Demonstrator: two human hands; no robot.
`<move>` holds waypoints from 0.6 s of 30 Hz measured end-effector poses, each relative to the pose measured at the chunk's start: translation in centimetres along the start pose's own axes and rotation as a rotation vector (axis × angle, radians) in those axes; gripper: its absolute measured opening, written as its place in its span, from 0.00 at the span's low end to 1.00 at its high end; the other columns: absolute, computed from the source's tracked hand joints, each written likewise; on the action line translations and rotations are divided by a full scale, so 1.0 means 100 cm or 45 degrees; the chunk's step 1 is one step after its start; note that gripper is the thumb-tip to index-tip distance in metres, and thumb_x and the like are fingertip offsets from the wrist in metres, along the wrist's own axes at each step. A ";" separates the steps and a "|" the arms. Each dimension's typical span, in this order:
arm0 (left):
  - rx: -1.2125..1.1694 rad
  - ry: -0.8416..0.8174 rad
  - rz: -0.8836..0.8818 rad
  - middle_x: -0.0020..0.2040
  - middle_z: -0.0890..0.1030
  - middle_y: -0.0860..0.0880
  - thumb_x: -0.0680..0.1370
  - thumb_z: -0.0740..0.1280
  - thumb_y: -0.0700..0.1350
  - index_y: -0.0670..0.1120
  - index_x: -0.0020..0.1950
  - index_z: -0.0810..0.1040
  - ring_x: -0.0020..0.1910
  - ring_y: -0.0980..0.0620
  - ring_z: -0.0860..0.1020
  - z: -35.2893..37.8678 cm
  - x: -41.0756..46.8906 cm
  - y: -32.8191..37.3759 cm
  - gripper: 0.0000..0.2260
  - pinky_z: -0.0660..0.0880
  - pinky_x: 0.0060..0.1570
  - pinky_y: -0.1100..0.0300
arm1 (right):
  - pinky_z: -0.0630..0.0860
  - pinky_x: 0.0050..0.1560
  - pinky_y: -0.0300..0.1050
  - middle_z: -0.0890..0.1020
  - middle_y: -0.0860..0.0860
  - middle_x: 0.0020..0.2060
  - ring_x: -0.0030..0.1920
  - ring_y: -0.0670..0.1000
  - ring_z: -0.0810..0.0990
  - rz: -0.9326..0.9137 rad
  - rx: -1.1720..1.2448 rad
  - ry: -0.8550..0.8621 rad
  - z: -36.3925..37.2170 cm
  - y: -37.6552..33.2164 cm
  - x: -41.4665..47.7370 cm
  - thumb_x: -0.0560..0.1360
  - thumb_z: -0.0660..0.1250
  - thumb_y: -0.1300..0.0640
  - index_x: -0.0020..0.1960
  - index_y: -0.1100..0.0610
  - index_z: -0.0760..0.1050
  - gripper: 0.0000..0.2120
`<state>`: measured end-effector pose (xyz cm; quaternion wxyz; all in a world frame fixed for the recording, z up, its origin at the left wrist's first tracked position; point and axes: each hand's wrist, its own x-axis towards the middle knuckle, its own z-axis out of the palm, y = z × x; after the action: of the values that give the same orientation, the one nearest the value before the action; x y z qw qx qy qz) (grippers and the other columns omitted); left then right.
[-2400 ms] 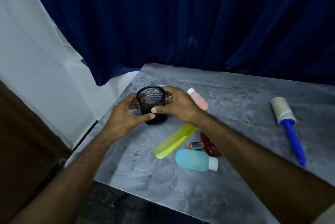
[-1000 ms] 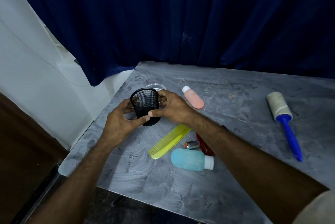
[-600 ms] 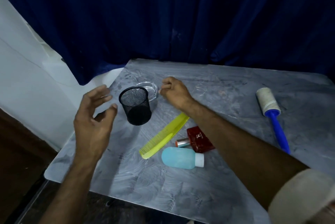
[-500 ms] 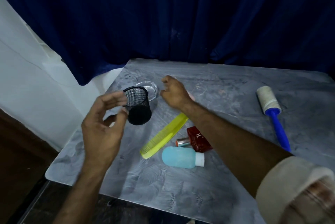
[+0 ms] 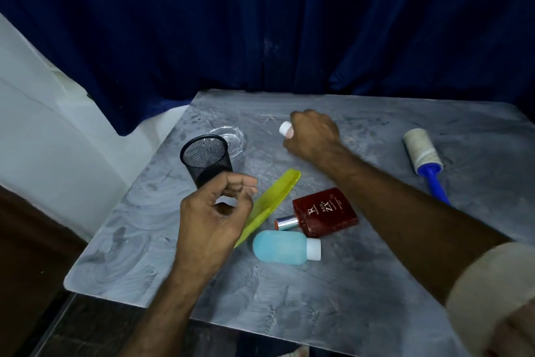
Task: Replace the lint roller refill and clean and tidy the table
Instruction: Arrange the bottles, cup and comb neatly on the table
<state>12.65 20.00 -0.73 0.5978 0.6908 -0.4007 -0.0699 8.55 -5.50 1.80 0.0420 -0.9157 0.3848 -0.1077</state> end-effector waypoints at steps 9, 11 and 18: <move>0.328 -0.415 0.078 0.46 0.86 0.60 0.72 0.75 0.54 0.56 0.52 0.86 0.45 0.57 0.83 0.040 0.020 0.002 0.10 0.78 0.44 0.66 | 0.72 0.52 0.48 0.79 0.57 0.58 0.59 0.60 0.79 0.152 -0.094 -0.112 -0.033 0.082 -0.061 0.72 0.69 0.40 0.60 0.57 0.79 0.25; 0.531 -0.519 0.153 0.50 0.84 0.61 0.70 0.74 0.63 0.56 0.56 0.84 0.48 0.59 0.81 0.056 0.025 0.009 0.18 0.79 0.52 0.61 | 0.70 0.51 0.48 0.80 0.57 0.58 0.60 0.60 0.78 0.149 -0.114 -0.106 -0.028 0.086 -0.068 0.72 0.69 0.40 0.60 0.56 0.78 0.25; 1.087 -0.816 0.118 0.61 0.80 0.59 0.63 0.67 0.79 0.59 0.66 0.77 0.63 0.53 0.76 0.094 0.038 0.020 0.38 0.78 0.53 0.52 | 0.70 0.51 0.48 0.81 0.58 0.57 0.59 0.59 0.77 0.141 -0.050 -0.066 -0.012 0.089 -0.079 0.72 0.70 0.43 0.61 0.57 0.76 0.24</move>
<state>8.85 10.46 -0.07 0.1136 0.7981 -0.5861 -0.0817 -3.28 -6.12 0.21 0.0400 -0.8961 0.4357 -0.0740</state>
